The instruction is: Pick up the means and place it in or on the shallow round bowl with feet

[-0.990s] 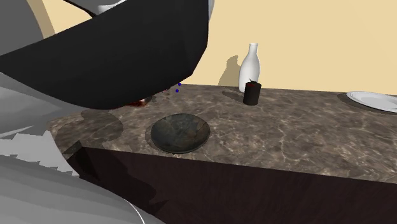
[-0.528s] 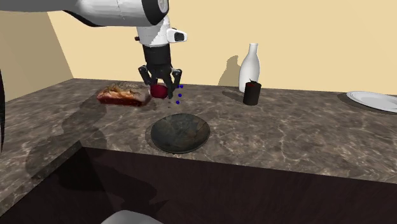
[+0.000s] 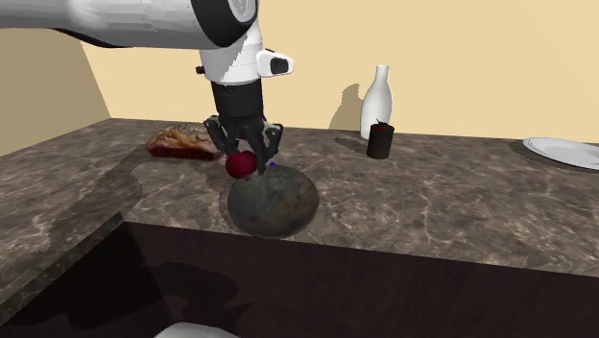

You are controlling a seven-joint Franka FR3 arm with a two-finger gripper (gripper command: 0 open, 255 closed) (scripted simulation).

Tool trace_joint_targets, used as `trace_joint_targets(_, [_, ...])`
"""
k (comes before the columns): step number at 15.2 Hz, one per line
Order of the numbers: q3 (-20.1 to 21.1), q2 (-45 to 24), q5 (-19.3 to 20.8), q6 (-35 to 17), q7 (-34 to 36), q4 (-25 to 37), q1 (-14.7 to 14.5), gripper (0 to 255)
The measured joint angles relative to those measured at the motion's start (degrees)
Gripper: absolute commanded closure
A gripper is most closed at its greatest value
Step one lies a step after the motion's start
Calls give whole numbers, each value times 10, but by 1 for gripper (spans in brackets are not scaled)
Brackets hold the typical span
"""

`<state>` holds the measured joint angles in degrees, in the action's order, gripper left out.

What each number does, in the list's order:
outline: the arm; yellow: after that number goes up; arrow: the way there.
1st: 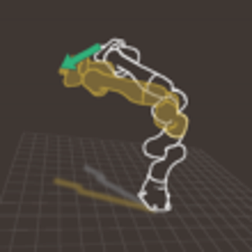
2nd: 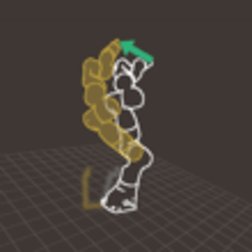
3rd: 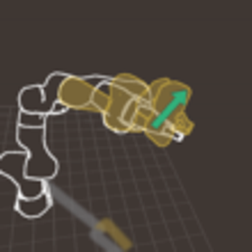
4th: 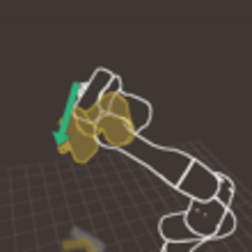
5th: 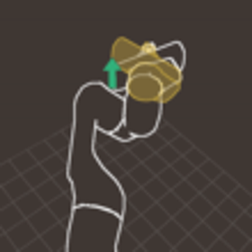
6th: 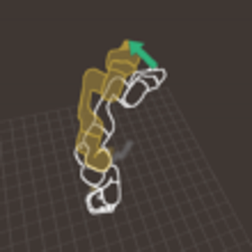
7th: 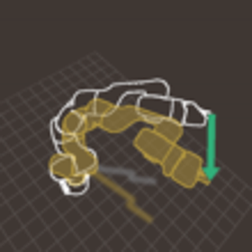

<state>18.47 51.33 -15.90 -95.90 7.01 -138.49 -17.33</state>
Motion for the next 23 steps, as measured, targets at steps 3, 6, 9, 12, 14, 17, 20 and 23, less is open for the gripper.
trace_joint_targets(3, [-26,67,7,28,-14,-43,-11,255])
trace_joint_targets(6, [-26,88,3,20,-16,-73,-16,255])
trace_joint_targets(9, [-22,95,-2,1,-19,-100,-19,255])
trace_joint_targets(12, [-18,103,-6,-16,-21,-125,-22,255])
trace_joint_targets(14, [-16,104,-8,-21,-20,-131,-23,255])
trace_joint_targets(17, [-15,104,-9,-22,-20,-132,-23,255])
trace_joint_targets(20, [-15,104,-9,-22,-19,-132,-23,0])
trace_joint_targets(23, [-15,104,-9,-22,-19,-132,-23,0])
